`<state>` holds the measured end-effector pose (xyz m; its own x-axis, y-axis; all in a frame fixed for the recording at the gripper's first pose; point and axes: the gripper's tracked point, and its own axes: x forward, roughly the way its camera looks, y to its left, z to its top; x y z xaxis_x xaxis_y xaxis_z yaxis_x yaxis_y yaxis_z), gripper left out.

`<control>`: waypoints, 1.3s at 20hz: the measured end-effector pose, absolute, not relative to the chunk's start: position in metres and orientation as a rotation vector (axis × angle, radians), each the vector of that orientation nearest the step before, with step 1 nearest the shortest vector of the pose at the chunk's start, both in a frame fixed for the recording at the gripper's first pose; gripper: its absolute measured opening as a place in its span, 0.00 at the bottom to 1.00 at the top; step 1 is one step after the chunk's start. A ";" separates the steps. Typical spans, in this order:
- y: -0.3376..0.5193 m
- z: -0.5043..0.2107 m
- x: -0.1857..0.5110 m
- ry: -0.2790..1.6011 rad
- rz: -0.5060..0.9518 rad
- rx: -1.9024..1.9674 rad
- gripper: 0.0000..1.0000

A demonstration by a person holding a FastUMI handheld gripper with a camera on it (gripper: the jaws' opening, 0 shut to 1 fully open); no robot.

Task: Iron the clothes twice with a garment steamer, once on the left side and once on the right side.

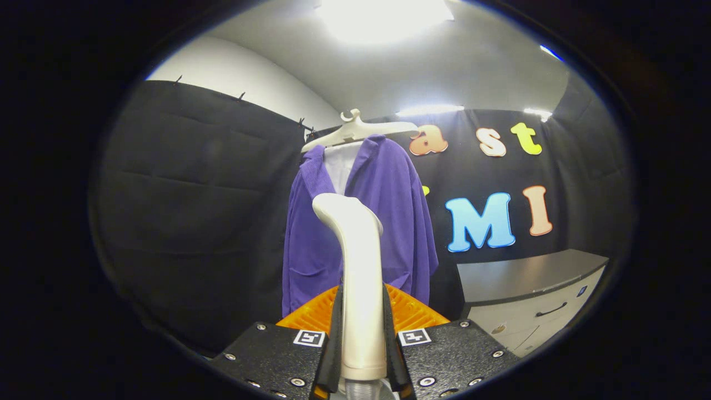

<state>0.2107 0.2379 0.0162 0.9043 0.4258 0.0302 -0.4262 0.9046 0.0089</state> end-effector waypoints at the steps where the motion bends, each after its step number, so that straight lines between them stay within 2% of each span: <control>1: 0.243 0.027 0.215 -0.046 0.444 0.023 0.33; 13: 0.300 0.144 0.253 -0.227 0.482 0.040 0.33; 19: 0.342 0.160 0.283 -0.225 0.496 0.012 0.33; 26: 0.382 0.136 0.310 -0.162 0.493 -0.065 0.33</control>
